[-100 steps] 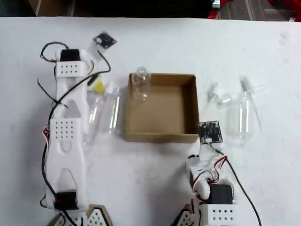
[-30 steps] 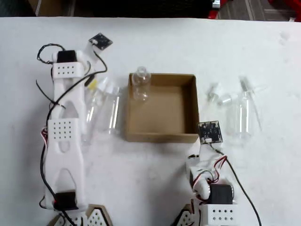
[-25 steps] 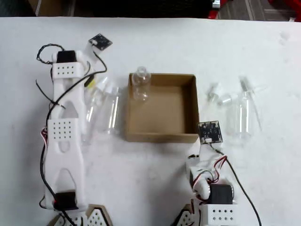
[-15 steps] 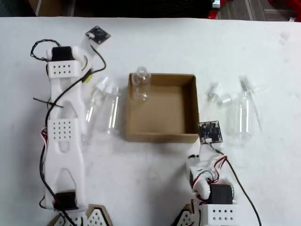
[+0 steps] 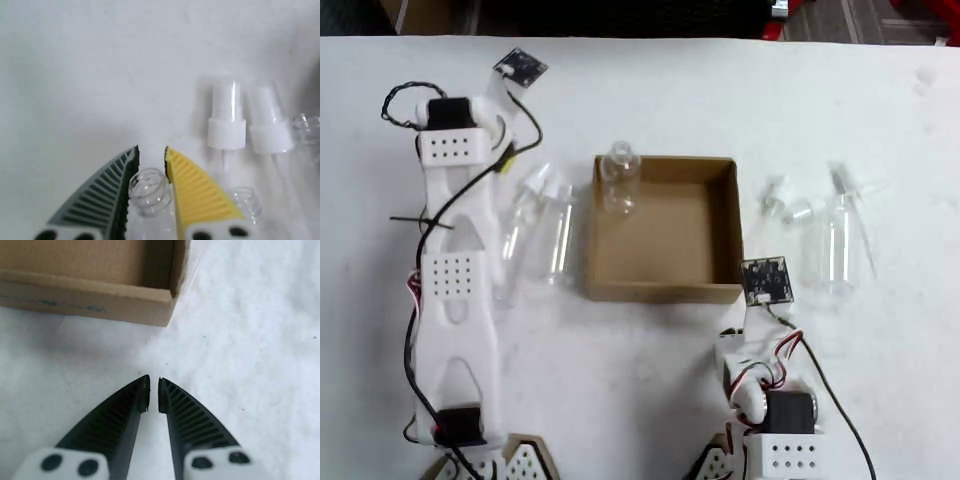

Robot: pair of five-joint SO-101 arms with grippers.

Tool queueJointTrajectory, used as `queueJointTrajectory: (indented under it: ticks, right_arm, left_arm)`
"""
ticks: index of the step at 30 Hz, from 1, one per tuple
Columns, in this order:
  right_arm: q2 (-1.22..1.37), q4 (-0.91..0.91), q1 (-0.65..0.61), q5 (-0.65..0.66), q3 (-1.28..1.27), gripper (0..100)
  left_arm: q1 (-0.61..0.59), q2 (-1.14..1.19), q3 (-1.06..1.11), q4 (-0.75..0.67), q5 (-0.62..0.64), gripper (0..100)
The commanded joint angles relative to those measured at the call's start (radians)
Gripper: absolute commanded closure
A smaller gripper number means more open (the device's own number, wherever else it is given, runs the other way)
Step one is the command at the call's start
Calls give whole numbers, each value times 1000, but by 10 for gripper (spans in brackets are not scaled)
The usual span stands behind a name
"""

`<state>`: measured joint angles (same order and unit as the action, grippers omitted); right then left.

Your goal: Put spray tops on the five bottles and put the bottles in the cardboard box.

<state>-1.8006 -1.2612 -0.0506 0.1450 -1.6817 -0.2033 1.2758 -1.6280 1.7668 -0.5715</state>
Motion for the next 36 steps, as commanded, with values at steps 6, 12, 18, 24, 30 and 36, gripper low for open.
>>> queueJointTrajectory:
  ticks: [6,12,18,24,30,36]
  right_arm:
    - [-1,-5,1,8,-9,984]
    - [-1,-5,1,8,-9,984]
    - [-1,-5,1,8,-9,984]
    - [-1,-5,1,8,-9,984]
    - [-1,-5,1,8,-9,984]
    - [-1,-5,1,8,-9,984]
  left_arm:
    - [7,-222,-38,21,166,979]
    - [18,-329,-40,23,204,979]
    - [61,-487,-38,26,310,979]
    - [131,-674,-37,26,381,980]
    - [268,-840,-37,26,442,980]
    - [398,-941,-37,26,542,980]
